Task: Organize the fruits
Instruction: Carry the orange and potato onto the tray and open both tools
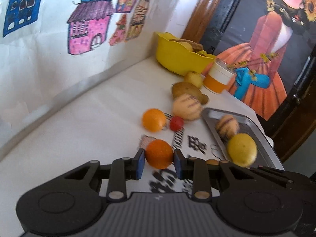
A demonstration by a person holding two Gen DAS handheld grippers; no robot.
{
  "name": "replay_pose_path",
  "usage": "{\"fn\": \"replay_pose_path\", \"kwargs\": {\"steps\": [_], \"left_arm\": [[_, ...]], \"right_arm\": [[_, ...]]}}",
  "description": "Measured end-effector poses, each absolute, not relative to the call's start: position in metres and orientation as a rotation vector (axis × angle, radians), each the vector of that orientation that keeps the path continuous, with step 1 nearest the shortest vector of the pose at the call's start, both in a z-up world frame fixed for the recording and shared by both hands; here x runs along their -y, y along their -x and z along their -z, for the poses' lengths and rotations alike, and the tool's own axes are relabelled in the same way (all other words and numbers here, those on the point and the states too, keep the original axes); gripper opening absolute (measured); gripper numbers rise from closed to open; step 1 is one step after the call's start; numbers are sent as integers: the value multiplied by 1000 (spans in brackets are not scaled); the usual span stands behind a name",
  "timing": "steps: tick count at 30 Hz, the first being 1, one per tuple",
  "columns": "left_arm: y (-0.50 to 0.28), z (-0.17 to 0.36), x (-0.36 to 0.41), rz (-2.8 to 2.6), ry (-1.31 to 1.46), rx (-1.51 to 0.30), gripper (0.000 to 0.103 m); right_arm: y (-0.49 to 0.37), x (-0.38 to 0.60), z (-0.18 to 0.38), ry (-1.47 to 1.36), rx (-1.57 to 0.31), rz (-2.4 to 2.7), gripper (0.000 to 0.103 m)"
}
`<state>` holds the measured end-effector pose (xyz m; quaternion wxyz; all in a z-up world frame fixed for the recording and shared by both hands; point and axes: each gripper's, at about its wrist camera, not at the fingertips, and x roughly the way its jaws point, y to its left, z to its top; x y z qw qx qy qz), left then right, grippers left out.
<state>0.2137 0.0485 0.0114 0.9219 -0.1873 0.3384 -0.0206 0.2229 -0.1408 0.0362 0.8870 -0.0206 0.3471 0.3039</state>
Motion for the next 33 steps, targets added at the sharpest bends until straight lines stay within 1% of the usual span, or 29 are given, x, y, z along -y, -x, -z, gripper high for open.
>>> {"fn": "replay_pose_path", "kwargs": {"steps": [9,16,25,33], "left_arm": [[-195,-25,-6,120,377,-685,34],[-198,-32,35,184,377,-663,34],[-213,-18,87,253,360,-688,34],[-222,-10,105,242,316,-697,34]], "right_arm": [[-189,189,-52,-7,-673,-590,32],[-179,239,-52,-69,-630,-486,32],[-189,291,-41,-115,-634,-398,32],[-201,311,-26,-137,-663,-380,32]]}}
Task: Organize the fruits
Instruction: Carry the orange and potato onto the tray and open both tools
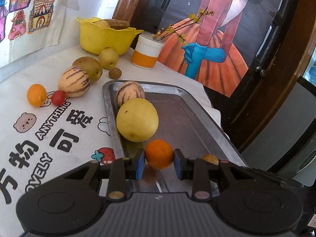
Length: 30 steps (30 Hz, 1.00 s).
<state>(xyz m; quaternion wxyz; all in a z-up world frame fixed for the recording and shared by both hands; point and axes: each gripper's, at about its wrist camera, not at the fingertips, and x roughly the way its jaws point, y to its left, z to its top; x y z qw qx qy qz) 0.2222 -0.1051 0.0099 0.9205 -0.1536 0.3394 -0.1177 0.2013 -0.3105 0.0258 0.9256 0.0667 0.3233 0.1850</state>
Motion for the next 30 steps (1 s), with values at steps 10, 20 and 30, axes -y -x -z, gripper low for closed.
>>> {"fn": "replay_pose_path", "kwargs": {"steps": [10,20,30], "left_arm": [[-228,-6,107,220,298,-719,34],[-223,-6,105,230,332,-736,42],[-195,-27,98,235,366,-677,81]], "right_arm": [[-210,310,-20,-156,-673,-393,32],[-204,313,-24,-166,-659,-376,44],[-171,332,-45,-176,-591,-322,76]]}}
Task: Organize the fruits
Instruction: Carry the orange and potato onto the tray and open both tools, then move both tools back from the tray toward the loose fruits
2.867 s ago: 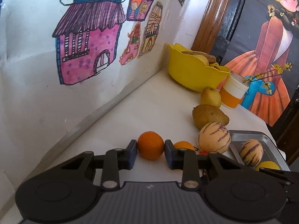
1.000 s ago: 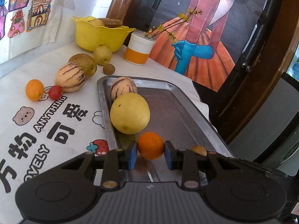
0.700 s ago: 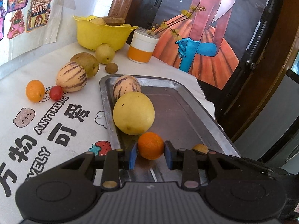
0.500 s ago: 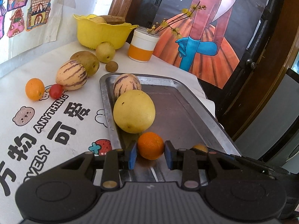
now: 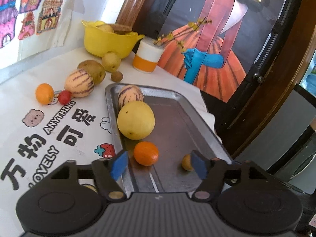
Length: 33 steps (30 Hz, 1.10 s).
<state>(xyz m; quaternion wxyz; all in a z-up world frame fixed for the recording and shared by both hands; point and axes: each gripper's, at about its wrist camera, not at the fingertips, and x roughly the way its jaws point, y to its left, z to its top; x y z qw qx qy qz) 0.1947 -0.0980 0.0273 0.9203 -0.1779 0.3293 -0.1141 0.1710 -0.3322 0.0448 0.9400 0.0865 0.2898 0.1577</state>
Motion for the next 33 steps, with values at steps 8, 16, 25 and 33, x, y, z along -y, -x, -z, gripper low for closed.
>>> {"fn": "replay_pose_path", "kwargs": {"steps": [8,16,25,33], "left_arm": [[-159,-41,84,192,356,-636,102],[-118,-44,59,160,299,-638,103],[-82,-34,13,68,218,-701,102],[-72,-37,-34,-5,160,-752,103]], "right_arm": [[-133,334,-64,-158,-541,-315,102],[-100,317,-71,-91,-599,-340,102],[-79,283,-61,-11,-758,-448,102],[-71,231,-78,72,-932,-640,102]]}}
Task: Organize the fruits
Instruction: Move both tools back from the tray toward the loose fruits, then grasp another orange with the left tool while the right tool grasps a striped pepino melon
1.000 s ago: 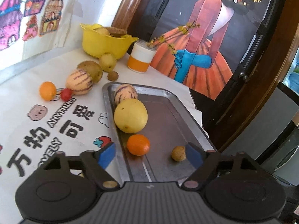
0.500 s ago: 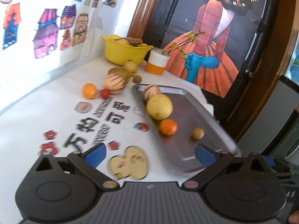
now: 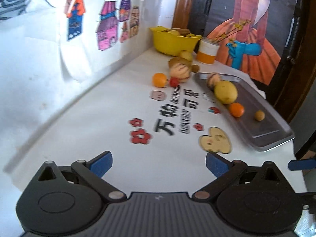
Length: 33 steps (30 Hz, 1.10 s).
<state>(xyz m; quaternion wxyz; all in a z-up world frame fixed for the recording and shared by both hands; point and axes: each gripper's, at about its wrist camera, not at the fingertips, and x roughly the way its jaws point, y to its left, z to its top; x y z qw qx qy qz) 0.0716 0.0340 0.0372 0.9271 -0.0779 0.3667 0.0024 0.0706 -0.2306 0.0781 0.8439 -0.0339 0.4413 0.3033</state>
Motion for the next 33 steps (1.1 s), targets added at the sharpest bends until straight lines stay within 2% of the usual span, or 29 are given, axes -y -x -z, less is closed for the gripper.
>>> {"fn": "replay_pose_path", "kwargs": {"steps": [9,16,20,27,33], "left_arm": [[-91,-70,-57,37,112,-774,103],[-142,-80,-64,20,114,-734,103],[-172,-66,-68,16,170,-724,103],[-224,-39,-56,21,141,-694,102],[-256,-20,-50,43,116,-695,102]], "right_arm": [[-110,177,-146,184,-990,-718,102],[-200,156,-172,-90,-1137,-588,102],[-245,142,-166,-19,-1093,-505,102],[-317,124,-123,-32,-1150,-463,102],[-357,107,-86,-116,-1140,-555,94]]}}
